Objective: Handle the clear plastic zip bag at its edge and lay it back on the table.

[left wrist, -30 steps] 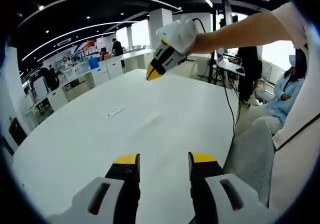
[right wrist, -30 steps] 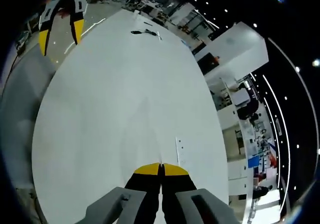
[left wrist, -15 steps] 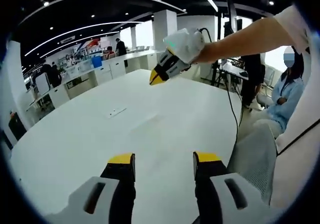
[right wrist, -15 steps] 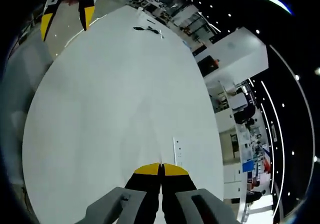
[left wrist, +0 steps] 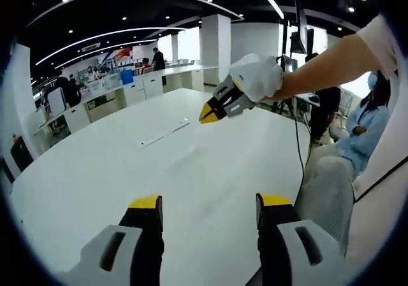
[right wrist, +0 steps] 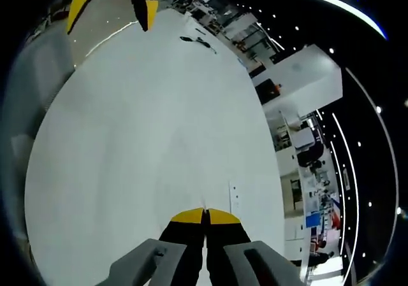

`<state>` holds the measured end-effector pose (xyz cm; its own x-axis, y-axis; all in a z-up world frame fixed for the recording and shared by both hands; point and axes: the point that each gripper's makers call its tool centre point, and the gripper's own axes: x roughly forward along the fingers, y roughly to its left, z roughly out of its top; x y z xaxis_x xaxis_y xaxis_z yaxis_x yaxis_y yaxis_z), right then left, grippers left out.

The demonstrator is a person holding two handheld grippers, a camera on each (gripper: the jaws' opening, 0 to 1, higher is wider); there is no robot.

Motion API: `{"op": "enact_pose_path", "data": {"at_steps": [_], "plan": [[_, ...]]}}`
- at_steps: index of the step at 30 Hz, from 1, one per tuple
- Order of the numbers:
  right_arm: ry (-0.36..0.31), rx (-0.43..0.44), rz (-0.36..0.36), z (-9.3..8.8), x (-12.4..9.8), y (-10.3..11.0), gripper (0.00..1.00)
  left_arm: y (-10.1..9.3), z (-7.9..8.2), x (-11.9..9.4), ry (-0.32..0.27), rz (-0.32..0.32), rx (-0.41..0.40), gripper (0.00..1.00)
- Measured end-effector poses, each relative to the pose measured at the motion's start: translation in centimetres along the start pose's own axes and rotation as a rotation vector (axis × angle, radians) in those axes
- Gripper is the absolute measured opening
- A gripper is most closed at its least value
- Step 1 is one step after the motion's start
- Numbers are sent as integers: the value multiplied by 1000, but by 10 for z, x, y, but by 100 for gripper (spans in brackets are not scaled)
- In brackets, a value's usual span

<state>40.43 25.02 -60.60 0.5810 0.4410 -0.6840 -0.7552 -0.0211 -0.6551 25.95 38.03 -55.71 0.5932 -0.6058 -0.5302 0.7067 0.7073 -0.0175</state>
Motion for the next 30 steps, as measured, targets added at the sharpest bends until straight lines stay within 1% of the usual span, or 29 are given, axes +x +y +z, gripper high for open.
{"op": "enact_pose_path", "data": {"at_steps": [2, 4, 7, 15, 19, 21, 28, 30], "plan": [[1, -16, 1, 1, 0, 9, 0, 0, -1, 0, 2, -1, -1, 57], [-6, -7, 10, 2, 0, 17, 0, 0, -1, 1, 2, -1, -4, 57], [-10, -12, 3, 3, -1, 26, 0, 0, -3, 1, 2, -3, -8, 57], [-10, -14, 14, 3, 0, 49, 0, -1, -5, 2, 7, -5, -12, 57], [-11, -3, 33, 3, 5, 65, 0, -1, -7, 2, 9, -5, -14, 57], [-11, -11, 37, 3, 7, 72, 0, -2, -8, 3, 12, -7, -15, 56], [-11, 7, 46, 2, 16, 88, 0, -2, -13, 2, 20, -6, -18, 56], [-15, -5, 46, 3, 19, 91, 0, -2, -13, 2, 21, -6, -19, 56]]}}
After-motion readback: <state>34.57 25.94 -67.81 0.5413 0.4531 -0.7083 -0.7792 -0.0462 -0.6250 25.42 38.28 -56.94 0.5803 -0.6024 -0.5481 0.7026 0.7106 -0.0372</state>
